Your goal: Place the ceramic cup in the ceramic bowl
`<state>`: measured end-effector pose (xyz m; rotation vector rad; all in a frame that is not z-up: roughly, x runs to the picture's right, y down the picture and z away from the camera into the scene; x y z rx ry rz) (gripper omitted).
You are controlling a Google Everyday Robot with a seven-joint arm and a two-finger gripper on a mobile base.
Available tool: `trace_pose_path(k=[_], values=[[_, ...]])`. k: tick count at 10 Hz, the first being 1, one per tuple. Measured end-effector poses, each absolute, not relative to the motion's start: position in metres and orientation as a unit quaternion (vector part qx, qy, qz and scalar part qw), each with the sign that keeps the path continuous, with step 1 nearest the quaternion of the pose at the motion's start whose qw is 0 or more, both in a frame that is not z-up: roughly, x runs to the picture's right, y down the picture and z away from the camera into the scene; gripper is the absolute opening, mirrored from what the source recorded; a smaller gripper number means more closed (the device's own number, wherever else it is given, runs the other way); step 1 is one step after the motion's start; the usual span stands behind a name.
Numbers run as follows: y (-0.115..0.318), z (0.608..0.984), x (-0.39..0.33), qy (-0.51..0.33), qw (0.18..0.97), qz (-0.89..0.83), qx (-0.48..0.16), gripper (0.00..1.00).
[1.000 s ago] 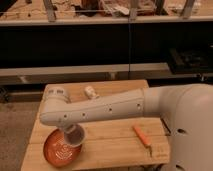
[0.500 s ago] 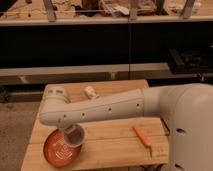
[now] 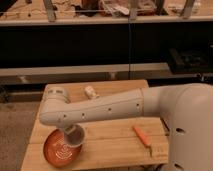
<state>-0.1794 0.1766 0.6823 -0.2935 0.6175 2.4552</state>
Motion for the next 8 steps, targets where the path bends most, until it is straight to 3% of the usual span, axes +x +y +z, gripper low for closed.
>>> trace_pose_path(k=[8], values=[[0.1772, 0.6834, -0.1768, 0.235, 0.291, 0.921, -0.108, 0.0]])
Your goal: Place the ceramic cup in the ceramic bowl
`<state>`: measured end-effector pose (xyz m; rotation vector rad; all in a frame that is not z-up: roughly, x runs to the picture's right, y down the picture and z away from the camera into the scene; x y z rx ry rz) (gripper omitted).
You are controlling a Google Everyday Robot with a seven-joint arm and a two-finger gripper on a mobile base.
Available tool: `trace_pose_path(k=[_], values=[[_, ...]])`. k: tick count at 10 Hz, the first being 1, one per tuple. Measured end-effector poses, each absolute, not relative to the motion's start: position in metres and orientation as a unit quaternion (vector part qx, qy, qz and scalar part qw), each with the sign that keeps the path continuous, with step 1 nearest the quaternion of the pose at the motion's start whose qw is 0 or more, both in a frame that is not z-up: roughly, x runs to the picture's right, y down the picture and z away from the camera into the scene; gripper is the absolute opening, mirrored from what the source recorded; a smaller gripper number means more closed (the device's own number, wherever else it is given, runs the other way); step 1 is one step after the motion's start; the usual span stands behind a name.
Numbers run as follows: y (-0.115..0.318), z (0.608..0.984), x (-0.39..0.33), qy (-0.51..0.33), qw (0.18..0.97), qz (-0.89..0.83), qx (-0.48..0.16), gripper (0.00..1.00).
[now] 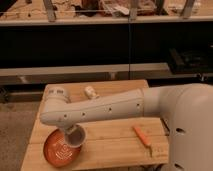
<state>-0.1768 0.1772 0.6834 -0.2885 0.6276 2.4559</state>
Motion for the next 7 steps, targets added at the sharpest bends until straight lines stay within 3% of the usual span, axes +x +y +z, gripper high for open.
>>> trace_pose_path(k=[3, 6, 7], values=[[0.177, 0.684, -0.1758, 0.237, 0.29, 0.921, -0.107, 0.0], [0.1773, 0.6841, -0.174, 0.239, 0.29, 0.921, -0.106, 0.21], [0.1775, 0.6839, -0.1739, 0.239, 0.291, 0.92, -0.106, 0.22]])
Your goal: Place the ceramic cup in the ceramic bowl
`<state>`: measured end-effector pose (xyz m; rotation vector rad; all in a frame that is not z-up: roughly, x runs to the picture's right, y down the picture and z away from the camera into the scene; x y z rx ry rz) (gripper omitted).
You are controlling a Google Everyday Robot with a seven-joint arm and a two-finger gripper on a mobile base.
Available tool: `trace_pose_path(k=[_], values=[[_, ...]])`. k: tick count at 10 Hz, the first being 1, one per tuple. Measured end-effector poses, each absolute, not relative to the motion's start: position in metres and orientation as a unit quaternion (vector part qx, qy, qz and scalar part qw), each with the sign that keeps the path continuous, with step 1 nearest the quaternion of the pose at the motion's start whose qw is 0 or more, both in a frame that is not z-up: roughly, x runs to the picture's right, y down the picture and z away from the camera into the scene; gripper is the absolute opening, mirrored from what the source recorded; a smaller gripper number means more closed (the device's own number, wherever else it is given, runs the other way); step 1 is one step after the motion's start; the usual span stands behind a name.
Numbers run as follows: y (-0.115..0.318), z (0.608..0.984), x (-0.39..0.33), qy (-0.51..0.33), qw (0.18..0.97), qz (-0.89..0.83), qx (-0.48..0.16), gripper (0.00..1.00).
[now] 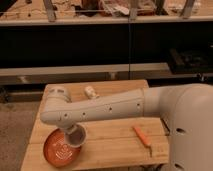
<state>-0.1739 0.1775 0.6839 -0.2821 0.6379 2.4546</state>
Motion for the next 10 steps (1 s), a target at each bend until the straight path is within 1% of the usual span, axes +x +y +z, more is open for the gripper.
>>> trace_pose_path(k=[10], values=[[0.1801, 0.6827, -0.1743, 0.244, 0.293, 0.919, -0.102, 0.22]])
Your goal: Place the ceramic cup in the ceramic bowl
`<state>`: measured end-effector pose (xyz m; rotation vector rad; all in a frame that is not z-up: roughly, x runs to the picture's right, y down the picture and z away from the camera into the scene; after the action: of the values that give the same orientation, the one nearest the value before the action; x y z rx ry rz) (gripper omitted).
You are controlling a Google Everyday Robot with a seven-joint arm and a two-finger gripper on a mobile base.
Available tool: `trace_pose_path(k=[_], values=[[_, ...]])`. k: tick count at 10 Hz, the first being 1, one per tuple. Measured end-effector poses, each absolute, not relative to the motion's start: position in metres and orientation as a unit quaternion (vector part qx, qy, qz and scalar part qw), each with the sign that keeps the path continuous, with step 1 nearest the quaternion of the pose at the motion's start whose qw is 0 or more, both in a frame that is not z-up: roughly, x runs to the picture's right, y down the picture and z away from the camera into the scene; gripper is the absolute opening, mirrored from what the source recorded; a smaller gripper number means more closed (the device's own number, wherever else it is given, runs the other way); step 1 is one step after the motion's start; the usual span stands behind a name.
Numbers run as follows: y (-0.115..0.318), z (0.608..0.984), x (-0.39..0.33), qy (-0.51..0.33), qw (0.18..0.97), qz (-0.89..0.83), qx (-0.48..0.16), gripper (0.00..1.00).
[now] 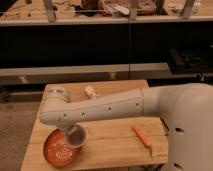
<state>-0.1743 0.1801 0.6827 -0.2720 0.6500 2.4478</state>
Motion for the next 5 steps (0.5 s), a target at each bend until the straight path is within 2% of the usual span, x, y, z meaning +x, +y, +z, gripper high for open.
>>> trace_pose_path(k=[5], values=[[0.181, 0.6816, -0.1742, 0.246, 0.292, 0.919, -0.1, 0.22]])
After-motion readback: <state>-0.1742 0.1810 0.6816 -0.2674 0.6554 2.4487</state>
